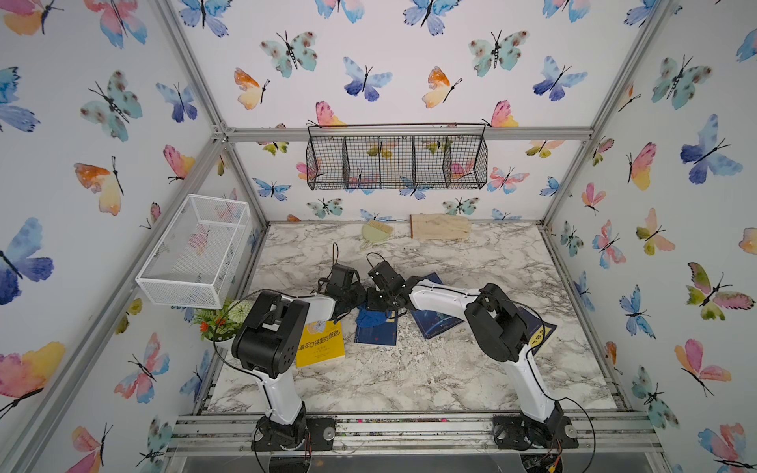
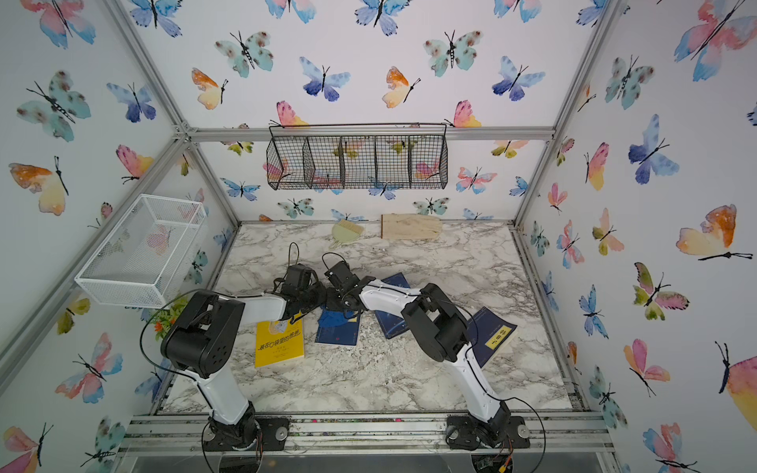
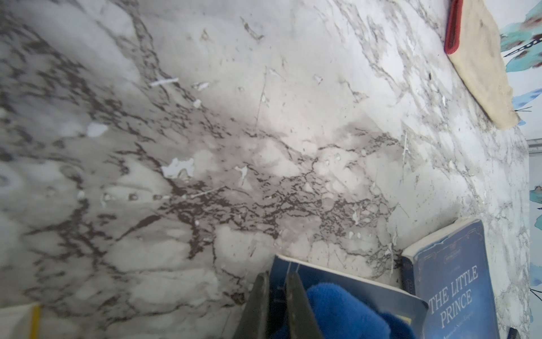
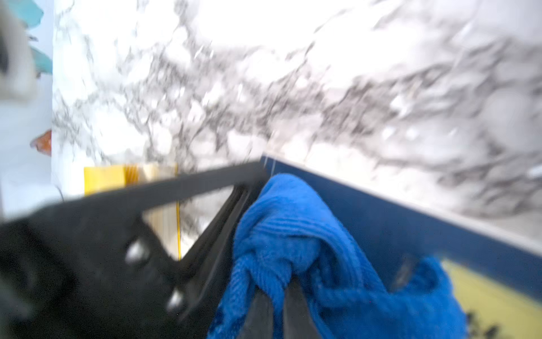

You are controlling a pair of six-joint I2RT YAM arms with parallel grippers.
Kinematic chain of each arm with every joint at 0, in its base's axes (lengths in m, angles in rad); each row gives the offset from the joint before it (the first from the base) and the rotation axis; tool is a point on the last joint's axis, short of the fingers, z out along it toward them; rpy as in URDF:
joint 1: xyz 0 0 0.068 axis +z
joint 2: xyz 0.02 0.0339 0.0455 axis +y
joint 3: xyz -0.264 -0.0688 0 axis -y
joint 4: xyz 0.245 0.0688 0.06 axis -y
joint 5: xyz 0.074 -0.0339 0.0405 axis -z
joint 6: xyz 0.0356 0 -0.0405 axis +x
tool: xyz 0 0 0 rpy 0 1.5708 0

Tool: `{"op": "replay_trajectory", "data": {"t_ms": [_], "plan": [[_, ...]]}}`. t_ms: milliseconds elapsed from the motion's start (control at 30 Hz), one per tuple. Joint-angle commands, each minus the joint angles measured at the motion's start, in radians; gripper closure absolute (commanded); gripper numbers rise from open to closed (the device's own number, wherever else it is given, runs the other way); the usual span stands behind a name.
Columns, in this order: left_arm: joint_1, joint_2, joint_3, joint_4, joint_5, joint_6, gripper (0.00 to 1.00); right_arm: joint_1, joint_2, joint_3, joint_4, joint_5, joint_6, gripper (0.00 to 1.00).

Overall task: Wipe the cover of the book
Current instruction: Wipe the dirt from the cover of the book.

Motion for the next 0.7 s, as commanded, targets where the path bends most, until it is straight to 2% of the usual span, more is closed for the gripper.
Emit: {"op": "replay_trajectory", "data": {"t_ms": [0, 133, 367, 500, 567, 667], "plan": [[-0.004, 0.024, -0.032, -0.086, 0.018, 0.005, 0.87, -0.026, 0.123, -0.08, -0.229, 0.05, -0.019, 0.99], [-0.004, 0.026, -0.03, -0.086, 0.013, 0.008, 0.87, 0.01, 0.04, -0.233, -0.143, 0.023, 0.011, 0.99], [-0.004, 0.027, -0.028, -0.091, 0.005, 0.01, 0.87, 0.156, -0.072, -0.375, -0.16, 0.117, 0.047, 0.99], [-0.003, 0.03, -0.024, -0.096, 0.002, 0.01, 0.87, 0.187, -0.116, -0.458, -0.101, 0.059, 0.088, 0.99], [-0.003, 0.027, -0.025, -0.097, 0.003, 0.012, 0.87, 0.185, -0.116, -0.465, -0.081, 0.059, 0.089, 0.99], [-0.003, 0.025, -0.025, -0.096, 0.001, 0.012, 0.87, 0.155, -0.061, -0.364, -0.161, 0.123, 0.047, 0.99]]}}
